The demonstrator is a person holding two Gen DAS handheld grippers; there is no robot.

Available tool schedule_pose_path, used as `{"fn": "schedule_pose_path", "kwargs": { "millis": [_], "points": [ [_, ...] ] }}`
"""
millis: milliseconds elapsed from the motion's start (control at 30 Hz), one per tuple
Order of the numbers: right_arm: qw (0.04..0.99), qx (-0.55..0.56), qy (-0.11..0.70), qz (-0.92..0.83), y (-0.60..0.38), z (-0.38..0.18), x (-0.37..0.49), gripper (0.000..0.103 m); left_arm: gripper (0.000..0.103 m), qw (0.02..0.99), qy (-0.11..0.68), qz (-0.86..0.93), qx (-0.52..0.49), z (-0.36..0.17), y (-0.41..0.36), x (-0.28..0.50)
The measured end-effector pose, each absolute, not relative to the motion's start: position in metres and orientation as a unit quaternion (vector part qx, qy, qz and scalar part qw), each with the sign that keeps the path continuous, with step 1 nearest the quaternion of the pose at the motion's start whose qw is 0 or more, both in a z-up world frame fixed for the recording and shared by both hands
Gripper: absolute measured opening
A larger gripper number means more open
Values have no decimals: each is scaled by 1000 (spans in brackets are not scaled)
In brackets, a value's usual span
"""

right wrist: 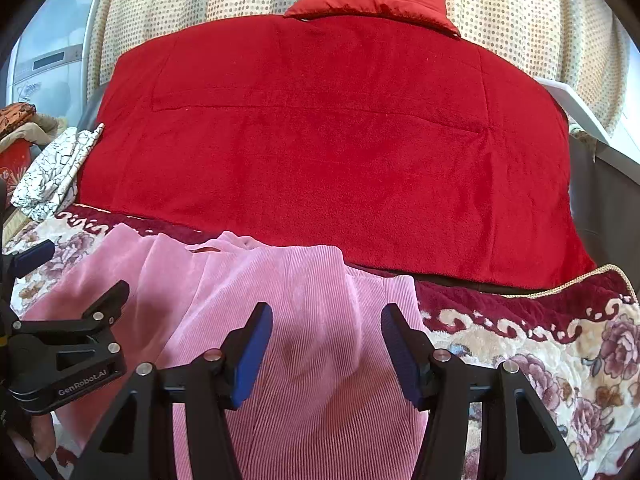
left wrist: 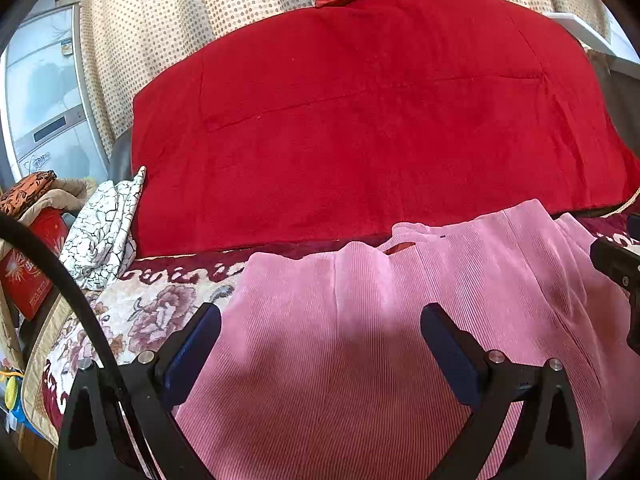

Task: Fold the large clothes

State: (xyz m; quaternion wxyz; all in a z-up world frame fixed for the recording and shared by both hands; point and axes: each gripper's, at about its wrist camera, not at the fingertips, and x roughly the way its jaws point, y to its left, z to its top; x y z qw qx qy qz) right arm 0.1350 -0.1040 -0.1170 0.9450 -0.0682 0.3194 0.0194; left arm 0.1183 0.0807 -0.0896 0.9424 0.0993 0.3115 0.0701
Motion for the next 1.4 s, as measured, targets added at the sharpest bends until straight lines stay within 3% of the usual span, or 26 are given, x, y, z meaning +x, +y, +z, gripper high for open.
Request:
{"fn": "schedule_pose_path", "kwargs": {
  "millis": [833,1033,1267,1400],
  "points": [
    [938,-65,339,26,-100,-130,138,61,100,948,298,91,59,-79,97,116],
    [926,-51,372,36,-103,-144,148,61,100,931,341,110,67,-94,102,129],
    [893,-5,448,46,-116,-176,167,61,100,878,461,122,49,-139,122,155],
    [890,9,453,49,-119,-178,168,62,100,878,458,118,71,-140,118,151]
  ]
}}
